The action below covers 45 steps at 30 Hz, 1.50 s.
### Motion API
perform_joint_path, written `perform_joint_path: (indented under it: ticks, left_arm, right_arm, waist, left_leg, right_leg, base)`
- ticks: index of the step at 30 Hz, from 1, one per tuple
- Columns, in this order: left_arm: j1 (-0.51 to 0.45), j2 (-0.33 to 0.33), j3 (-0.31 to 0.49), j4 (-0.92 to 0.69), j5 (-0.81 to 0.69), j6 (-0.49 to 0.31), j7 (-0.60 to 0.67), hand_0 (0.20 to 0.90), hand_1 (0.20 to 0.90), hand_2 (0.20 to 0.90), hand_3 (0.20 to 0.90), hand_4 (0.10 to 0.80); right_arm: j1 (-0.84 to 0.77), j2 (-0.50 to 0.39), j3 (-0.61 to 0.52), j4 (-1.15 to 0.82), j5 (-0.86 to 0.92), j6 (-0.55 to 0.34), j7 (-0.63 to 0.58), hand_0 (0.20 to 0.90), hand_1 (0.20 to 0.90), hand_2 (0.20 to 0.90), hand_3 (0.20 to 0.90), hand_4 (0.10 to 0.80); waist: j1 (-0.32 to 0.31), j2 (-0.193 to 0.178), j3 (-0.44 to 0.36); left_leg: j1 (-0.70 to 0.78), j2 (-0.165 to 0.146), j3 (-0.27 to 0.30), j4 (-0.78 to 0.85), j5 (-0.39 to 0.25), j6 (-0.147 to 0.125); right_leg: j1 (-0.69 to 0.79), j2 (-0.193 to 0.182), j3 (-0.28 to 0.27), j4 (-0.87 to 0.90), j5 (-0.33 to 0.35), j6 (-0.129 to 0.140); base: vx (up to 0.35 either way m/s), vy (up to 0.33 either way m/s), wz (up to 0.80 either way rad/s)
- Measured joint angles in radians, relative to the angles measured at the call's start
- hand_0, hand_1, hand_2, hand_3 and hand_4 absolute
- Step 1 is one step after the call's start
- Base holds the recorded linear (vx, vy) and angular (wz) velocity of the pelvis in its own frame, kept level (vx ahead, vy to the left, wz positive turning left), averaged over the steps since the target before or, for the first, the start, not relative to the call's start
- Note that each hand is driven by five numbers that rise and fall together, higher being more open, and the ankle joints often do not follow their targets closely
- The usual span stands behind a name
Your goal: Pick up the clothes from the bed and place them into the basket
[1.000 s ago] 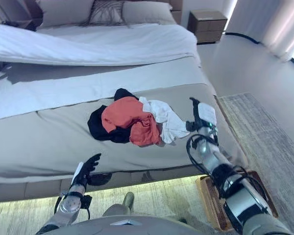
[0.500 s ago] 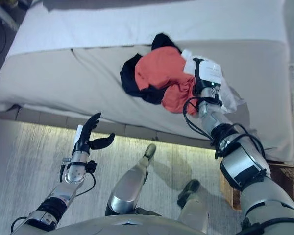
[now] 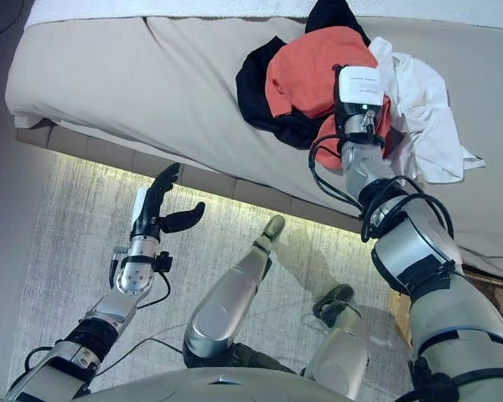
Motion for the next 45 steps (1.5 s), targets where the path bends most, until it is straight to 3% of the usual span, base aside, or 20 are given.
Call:
perform_joint_path:
  ticks: [3,10,12,13,14,23,29,31,38,42,45]
  left_arm:
    - [-0.001,0.007,-0.002,-0.031,-0.013,-0.012,0.001,0.900,0.900,0.900,0.900,0.800]
    - [0.008,0.042,-0.033,-0.099,-0.037,-0.014,0.002,0.900,0.900,0.900,0.900,0.800]
    - [0.010,0.050,-0.042,-0.120,-0.038,-0.017,0.002,0.900,0.900,0.900,0.900,0.800]
    - [0.012,0.054,-0.043,-0.133,-0.044,-0.020,0.002,0.900,0.900,0.900,0.900,0.800]
    - [0.012,0.056,-0.043,-0.144,-0.053,-0.020,0.002,0.900,0.900,0.900,0.900,0.800]
    - [0.015,0.071,-0.044,-0.153,-0.077,-0.029,0.003,0.900,0.900,0.900,0.900,0.800]
    - [0.011,0.071,-0.053,-0.146,-0.086,-0.029,0.001,0.900,0.900,0.900,0.900,0.800]
    - [-0.001,0.071,-0.068,-0.138,-0.087,-0.022,0.001,0.900,0.900,0.900,0.900,0.800]
    - [-0.012,0.071,-0.071,-0.115,-0.099,-0.001,-0.024,0.900,0.900,0.900,0.900,0.800]
    - [-0.019,0.071,-0.069,-0.108,-0.098,0.034,-0.041,0.900,0.900,0.900,0.900,0.800]
    - [-0.018,0.069,-0.068,-0.088,-0.098,0.077,-0.051,0.900,0.900,0.900,0.900,0.800]
  right_arm:
    - [-0.049,0.000,0.028,0.072,-0.022,0.019,0.012,0.900,0.900,0.900,0.900,0.800]
    - [-0.124,-0.010,0.105,0.146,-0.051,0.076,0.111,0.900,0.900,0.900,0.900,0.800]
    - [-0.145,-0.013,0.118,0.161,-0.064,0.083,0.116,0.756,0.756,0.756,0.733,0.633]
    - [-0.161,-0.016,0.130,0.168,-0.069,0.086,0.122,0.556,0.556,0.556,0.499,0.399]
    - [-0.174,-0.021,0.135,0.170,-0.075,0.093,0.127,0.309,0.309,0.309,0.211,0.111]
    - [-0.208,-0.038,0.163,0.177,-0.095,0.103,0.102,0.300,0.300,0.300,0.200,0.100]
    - [-0.198,-0.031,0.169,0.176,-0.055,0.090,0.084,0.300,0.300,0.300,0.200,0.100]
    - [-0.179,-0.028,0.169,0.172,-0.044,0.087,0.078,0.300,0.300,0.300,0.200,0.100]
    - [-0.154,-0.035,0.156,0.140,0.027,0.085,0.058,0.300,0.300,0.300,0.200,0.100]
    - [-0.155,-0.083,0.089,0.084,0.139,0.064,0.023,0.300,0.300,0.300,0.200,0.100]
    - [-0.156,-0.113,0.009,0.041,0.210,0.040,0.013,0.300,0.300,0.300,0.200,0.100]
  waist:
    - [0.003,0.000,0.000]
    - [0.008,0.000,0.000]
    - [0.007,0.000,0.000]
    - [0.007,0.000,0.000]
    - [0.006,0.000,0.000]
    - [0.007,0.000,0.000]
    - [0.004,-0.002,0.001]
    - [0.006,-0.004,0.002]
    - [-0.007,-0.012,0.004]
    - [-0.017,-0.018,0.001]
    - [-0.031,-0.021,0.000]
  left_leg:
    - [-0.069,-0.007,-0.003,0.054,-0.017,0.006]
    - [-0.182,-0.023,0.000,0.140,-0.038,0.015]
    - [-0.204,-0.027,0.000,0.147,-0.038,0.015]
    - [-0.220,-0.027,-0.001,0.156,-0.038,0.015]
    - [-0.234,-0.029,-0.001,0.157,-0.038,0.015]
    - [-0.258,-0.030,0.002,0.173,-0.038,0.020]
    - [-0.212,-0.014,0.021,0.165,-0.034,0.024]
    - [-0.148,-0.002,0.032,0.131,-0.034,0.023]
    - [0.067,0.034,0.058,0.002,-0.017,0.010]
    - [0.156,0.054,0.071,-0.084,0.000,0.009]
    - [0.229,0.059,0.091,-0.133,0.010,0.010]
  right_leg:
    - [-0.063,-0.010,0.006,0.048,-0.011,-0.015]
    - [-0.161,-0.019,0.031,0.097,-0.019,-0.012]
    - [-0.181,-0.020,0.035,0.100,-0.019,-0.012]
    - [-0.194,-0.019,0.037,0.104,-0.019,-0.012]
    - [-0.207,-0.020,0.040,0.108,-0.019,-0.012]
    - [-0.233,-0.016,0.054,0.117,-0.018,-0.012]
    - [-0.192,-0.004,0.059,0.093,-0.014,-0.018]
    - [-0.135,0.003,0.059,0.057,-0.010,-0.022]
    - [0.068,0.039,0.054,-0.097,0.043,0.001]
    - [0.154,0.068,0.052,-0.199,0.075,-0.005]
    - [0.226,0.076,0.055,-0.275,0.124,0.010]
  base:
    - [-0.010,0.010,0.02]
    - [-0.036,0.045,-0.01]
    - [-0.042,0.025,0.00]
    - [-0.037,0.016,0.01]
    - [-0.040,0.017,0.02]
    - [-0.026,-0.004,0.00]
    - [-0.030,-0.026,-0.09]
    - [-0.005,-0.063,-0.15]
    - [0.022,-0.057,-0.15]
    - [0.088,-0.005,-0.10]
    - [0.015,0.042,-0.16]
